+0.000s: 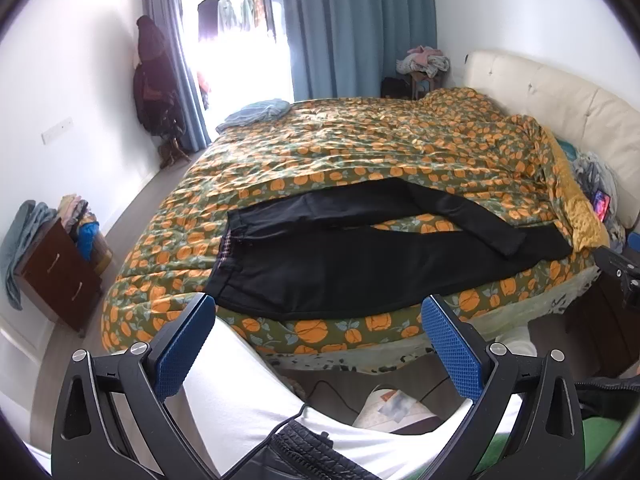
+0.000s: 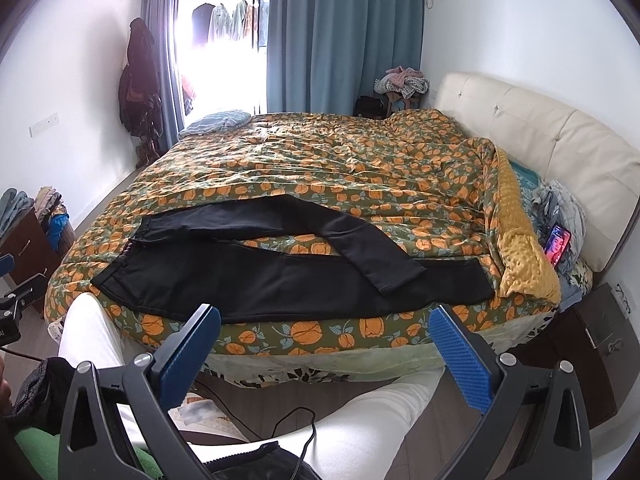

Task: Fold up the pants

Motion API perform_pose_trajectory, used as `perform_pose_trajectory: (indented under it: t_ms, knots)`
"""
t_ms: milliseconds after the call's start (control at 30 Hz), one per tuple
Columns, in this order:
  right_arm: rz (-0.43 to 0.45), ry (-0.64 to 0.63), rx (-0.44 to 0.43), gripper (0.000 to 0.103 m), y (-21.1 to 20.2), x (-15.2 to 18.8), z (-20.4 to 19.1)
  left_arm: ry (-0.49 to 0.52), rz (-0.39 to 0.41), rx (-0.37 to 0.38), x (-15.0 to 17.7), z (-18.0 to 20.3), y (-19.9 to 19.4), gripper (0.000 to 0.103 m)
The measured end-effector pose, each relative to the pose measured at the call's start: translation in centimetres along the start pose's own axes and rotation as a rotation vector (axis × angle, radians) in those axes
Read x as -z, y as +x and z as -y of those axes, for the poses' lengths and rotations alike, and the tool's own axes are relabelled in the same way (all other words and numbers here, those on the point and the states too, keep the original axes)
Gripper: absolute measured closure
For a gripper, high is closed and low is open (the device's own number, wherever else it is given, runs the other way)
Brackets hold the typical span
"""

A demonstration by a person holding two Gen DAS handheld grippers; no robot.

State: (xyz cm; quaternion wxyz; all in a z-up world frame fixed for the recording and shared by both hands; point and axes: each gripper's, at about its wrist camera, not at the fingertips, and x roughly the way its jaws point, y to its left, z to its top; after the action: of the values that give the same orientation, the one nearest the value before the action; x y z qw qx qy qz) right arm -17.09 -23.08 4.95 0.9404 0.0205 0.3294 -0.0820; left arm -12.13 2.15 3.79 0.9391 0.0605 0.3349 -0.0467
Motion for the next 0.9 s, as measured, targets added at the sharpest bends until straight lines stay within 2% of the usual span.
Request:
perform_pose_trajectory:
  t_ms: [900]
  knots:
    - [-0.003,-0.013,0.006,0.0,-0.02,-0.18,0.19,0.003,0.008,-0.005,-0.1,-0.51,0.09,0.0]
